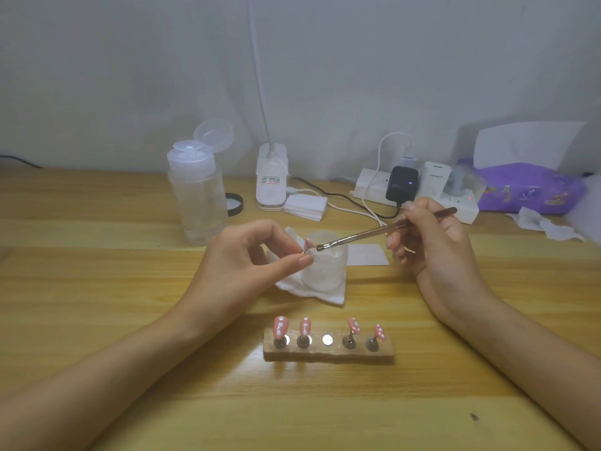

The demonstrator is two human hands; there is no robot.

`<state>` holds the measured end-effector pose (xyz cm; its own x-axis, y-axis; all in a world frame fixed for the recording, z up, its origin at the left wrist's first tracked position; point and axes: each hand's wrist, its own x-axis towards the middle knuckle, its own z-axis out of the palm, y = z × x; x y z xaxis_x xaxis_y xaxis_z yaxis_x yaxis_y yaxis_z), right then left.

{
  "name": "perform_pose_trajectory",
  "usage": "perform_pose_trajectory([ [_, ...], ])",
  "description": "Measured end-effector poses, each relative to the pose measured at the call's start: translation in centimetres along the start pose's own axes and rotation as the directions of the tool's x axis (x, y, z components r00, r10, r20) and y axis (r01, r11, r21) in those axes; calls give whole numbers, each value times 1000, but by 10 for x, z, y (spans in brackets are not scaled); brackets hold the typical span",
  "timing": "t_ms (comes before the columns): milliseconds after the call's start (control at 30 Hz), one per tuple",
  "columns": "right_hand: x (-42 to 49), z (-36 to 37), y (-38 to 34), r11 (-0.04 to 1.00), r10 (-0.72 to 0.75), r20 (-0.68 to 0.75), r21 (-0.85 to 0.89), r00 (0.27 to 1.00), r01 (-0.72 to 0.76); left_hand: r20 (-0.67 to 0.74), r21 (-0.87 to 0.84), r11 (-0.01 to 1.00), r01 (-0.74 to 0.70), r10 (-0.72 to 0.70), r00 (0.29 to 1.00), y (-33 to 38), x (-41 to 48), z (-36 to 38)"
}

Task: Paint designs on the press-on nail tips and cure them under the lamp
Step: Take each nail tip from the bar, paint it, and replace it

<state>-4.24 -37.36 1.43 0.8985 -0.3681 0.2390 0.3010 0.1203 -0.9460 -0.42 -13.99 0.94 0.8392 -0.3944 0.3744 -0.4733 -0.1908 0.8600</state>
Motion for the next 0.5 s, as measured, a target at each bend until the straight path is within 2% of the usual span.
perform_pose_trajectory([
  [133,5,-4,-6,997,-72,-71,25,995,74,7,-2,1000,-17,17,1000,0,0,0],
  [367,15,-16,-20,982,-172,-94,-95,980,164,13,30,998,-47,47,999,-2,-1,0],
  [433,15,-14,-23,980,-193,-32,-58,981,191,18,33,998,-58,57,998,-2,-1,-1],
  [500,13,-12,-25,966,-247,98,-50,964,253,25,44,996,-74,73,997,-2,-1,-1],
])
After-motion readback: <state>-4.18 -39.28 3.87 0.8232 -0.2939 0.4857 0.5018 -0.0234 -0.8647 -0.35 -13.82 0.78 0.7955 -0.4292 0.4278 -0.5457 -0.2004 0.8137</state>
